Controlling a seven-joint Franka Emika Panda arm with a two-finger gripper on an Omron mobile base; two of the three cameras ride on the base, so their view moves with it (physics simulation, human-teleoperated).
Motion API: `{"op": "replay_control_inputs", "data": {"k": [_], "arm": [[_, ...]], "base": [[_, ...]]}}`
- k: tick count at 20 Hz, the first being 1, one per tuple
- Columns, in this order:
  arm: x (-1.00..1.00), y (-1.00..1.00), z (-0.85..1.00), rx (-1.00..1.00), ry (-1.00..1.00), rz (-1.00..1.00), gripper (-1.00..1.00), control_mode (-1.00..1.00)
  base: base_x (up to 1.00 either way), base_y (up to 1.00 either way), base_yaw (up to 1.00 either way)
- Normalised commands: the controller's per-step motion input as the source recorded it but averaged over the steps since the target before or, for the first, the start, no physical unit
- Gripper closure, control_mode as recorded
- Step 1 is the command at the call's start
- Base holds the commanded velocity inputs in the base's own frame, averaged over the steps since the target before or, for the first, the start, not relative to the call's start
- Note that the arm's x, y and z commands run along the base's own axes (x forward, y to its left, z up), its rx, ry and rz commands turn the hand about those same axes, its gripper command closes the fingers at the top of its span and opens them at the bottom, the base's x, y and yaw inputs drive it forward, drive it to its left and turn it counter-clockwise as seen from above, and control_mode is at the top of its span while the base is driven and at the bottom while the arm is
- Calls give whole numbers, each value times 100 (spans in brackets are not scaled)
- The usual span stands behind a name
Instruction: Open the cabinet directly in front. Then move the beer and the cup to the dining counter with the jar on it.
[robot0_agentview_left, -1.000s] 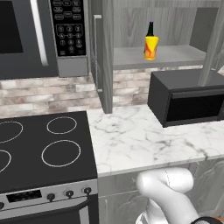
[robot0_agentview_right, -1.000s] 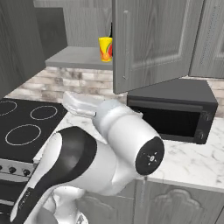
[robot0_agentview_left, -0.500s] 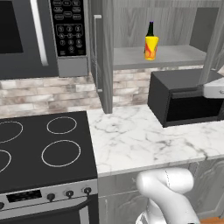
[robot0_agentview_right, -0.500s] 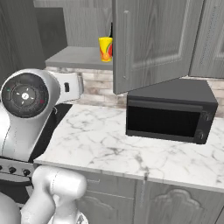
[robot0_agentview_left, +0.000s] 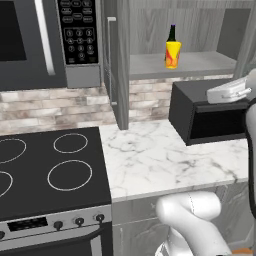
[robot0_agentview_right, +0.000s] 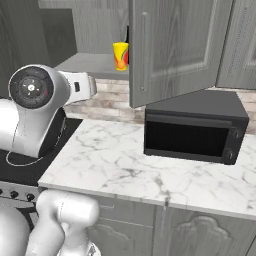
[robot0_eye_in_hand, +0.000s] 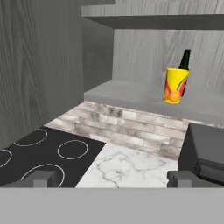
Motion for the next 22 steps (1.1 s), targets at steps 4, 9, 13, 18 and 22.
{"op": "replay_control_inputs", "data": {"k": [4,9,13,18,22], "arm": [[80,0,-5,0,-17,-11,-100,-100],[70,-30,0,0,-12,-28,-100,-100],[57,-59,0,-1,-1,-45,-100,-100],[66,-47,0,-5,0,-51,-100,-100],[71,-1,-1,-11,0,-49,-100,-100]], "base": [[0,0,0],[0,0,0],[0,0,0],[0,0,0],[0,0,0]]}}
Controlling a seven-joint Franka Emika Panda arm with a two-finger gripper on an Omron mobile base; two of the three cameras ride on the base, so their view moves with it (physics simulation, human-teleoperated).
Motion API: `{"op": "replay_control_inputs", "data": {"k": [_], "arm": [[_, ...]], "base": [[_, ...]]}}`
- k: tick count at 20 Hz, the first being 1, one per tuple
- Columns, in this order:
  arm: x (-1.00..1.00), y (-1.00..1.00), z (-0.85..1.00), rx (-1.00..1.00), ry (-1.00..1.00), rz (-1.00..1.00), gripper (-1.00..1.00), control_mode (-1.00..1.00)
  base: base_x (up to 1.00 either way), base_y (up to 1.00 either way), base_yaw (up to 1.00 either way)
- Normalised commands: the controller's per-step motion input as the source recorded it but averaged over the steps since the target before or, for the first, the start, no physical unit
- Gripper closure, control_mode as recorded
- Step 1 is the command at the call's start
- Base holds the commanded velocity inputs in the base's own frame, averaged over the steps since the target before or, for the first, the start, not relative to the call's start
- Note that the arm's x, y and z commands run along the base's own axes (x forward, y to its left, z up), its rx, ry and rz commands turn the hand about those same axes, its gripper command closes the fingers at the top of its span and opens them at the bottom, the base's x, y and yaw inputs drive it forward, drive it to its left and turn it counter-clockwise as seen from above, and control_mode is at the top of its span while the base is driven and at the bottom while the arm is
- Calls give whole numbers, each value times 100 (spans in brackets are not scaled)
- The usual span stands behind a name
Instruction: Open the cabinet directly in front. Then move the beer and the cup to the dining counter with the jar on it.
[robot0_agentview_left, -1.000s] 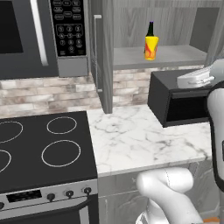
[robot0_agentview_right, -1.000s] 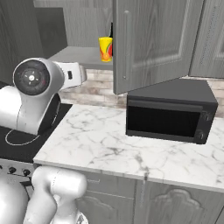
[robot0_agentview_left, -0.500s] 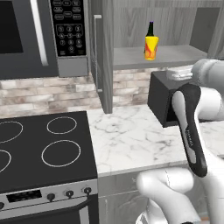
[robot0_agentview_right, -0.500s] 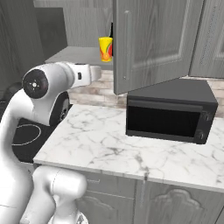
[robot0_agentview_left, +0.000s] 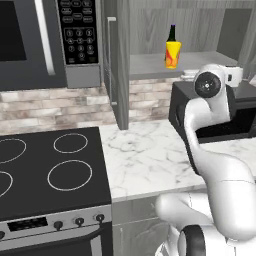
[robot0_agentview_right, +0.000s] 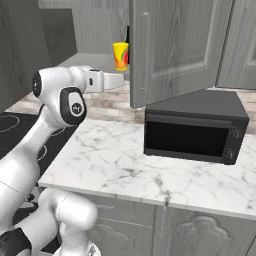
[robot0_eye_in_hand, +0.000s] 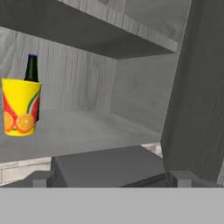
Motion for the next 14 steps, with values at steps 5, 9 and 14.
{"op": "replay_control_inputs", "data": {"k": [5,9,14], "arm": [[18,5,0,-5,0,-9,-100,-100],[60,0,-1,0,3,-1,-100,-100],[79,-13,0,1,6,-2,-100,-100]], "base": [[0,0,0],[0,0,0],[0,0,0]]}}
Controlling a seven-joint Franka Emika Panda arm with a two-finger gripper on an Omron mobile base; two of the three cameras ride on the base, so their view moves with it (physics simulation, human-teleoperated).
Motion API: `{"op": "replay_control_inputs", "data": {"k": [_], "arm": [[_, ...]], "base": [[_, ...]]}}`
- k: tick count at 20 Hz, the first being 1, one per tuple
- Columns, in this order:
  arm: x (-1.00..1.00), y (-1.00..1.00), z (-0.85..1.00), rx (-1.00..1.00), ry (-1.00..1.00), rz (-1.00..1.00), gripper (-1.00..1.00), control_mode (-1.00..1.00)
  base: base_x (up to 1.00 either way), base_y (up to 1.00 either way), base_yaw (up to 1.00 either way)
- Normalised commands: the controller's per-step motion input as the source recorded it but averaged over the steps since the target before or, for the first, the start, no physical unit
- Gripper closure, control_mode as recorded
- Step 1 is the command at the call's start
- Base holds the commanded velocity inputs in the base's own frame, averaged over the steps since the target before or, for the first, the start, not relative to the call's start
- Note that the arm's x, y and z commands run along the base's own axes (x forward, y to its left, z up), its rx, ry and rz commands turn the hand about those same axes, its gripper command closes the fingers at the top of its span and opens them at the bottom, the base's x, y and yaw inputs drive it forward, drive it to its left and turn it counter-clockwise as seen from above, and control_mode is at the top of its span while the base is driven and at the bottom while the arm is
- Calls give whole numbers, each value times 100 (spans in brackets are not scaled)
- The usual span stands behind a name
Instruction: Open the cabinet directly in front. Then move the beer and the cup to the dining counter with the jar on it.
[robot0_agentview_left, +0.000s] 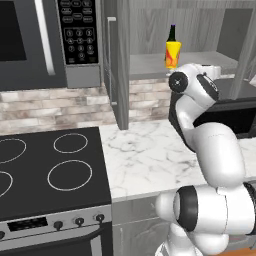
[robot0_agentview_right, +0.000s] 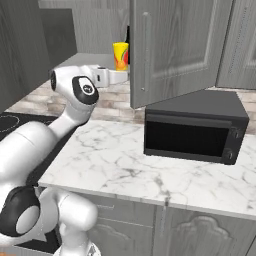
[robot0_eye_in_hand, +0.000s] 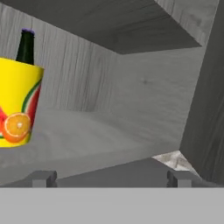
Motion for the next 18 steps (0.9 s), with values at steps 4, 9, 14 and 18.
{"op": "replay_control_inputs", "data": {"k": [4,9,14,18], "arm": [[24,-84,0,1,10,-15,-100,-100],[0,-100,0,0,9,-26,-100,-100],[-29,-100,0,2,2,-36,-100,-100],[-48,-100,0,4,0,-38,-100,-100]], "base": [[0,0,0],[0,0,0],[0,0,0],[0,0,0]]}}
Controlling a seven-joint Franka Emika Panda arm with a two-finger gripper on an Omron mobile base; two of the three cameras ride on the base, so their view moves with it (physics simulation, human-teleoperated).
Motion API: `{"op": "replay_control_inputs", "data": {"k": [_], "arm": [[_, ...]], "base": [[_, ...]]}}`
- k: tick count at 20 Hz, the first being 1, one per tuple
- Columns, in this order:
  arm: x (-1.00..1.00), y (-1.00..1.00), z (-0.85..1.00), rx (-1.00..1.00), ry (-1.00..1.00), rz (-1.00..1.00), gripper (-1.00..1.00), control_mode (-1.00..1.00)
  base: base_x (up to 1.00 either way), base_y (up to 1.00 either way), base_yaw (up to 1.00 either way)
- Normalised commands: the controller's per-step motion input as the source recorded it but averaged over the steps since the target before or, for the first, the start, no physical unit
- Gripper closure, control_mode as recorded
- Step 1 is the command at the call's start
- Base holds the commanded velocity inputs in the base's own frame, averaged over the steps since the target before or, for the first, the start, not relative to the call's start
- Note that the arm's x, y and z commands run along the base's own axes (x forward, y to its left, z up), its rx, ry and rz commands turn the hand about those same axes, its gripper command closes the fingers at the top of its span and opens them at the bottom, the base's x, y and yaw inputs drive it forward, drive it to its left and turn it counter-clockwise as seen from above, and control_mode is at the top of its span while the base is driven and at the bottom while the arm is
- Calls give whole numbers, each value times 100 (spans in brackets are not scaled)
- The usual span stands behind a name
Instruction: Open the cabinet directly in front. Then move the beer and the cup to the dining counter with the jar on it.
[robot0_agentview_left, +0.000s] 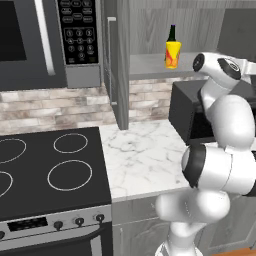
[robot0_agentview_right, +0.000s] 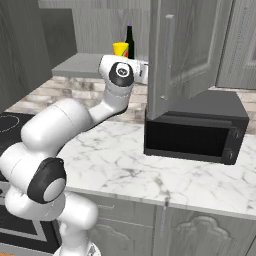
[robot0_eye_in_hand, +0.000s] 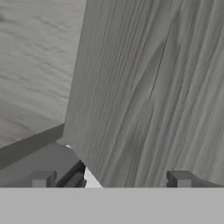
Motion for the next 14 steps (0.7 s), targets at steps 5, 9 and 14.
{"op": "replay_control_inputs", "data": {"k": [5,9,14], "arm": [[-24,-95,-1,7,-4,-22,-100,-100],[7,-74,0,13,-10,0,-100,-100],[-10,-12,0,2,-4,1,-100,-100]], "base": [[0,0,0],[0,0,0],[0,0,0]]}}
